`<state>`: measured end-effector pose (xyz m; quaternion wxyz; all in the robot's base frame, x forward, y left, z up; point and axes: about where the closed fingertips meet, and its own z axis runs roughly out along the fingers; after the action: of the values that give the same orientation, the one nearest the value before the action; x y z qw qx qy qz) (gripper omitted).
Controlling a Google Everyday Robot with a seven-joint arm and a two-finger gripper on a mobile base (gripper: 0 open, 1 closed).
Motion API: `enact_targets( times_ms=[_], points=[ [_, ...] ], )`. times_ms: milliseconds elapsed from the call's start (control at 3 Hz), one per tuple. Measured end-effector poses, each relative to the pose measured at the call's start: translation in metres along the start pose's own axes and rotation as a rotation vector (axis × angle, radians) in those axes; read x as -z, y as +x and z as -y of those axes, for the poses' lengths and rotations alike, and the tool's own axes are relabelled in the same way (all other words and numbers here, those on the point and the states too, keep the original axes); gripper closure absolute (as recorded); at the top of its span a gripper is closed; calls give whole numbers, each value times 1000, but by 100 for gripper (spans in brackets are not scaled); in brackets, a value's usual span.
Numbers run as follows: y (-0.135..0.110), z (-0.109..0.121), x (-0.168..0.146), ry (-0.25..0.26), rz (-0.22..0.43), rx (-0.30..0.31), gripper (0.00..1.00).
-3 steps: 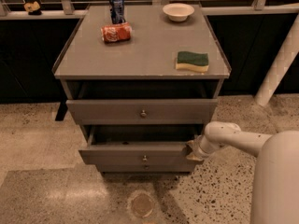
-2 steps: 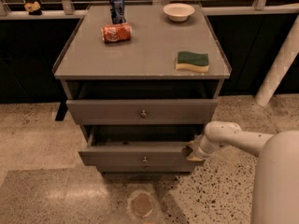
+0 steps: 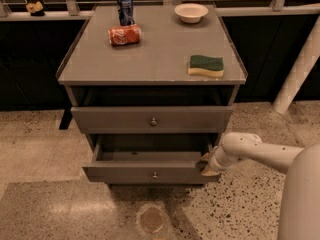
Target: Open middle drawer
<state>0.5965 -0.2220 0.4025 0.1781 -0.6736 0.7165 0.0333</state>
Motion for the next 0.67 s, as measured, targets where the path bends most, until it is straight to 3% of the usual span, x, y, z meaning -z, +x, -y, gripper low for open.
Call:
enact_targets(
  times_ms=[667],
  points=[
    [2,-9,-5,-18,-15,23,100]
  ],
)
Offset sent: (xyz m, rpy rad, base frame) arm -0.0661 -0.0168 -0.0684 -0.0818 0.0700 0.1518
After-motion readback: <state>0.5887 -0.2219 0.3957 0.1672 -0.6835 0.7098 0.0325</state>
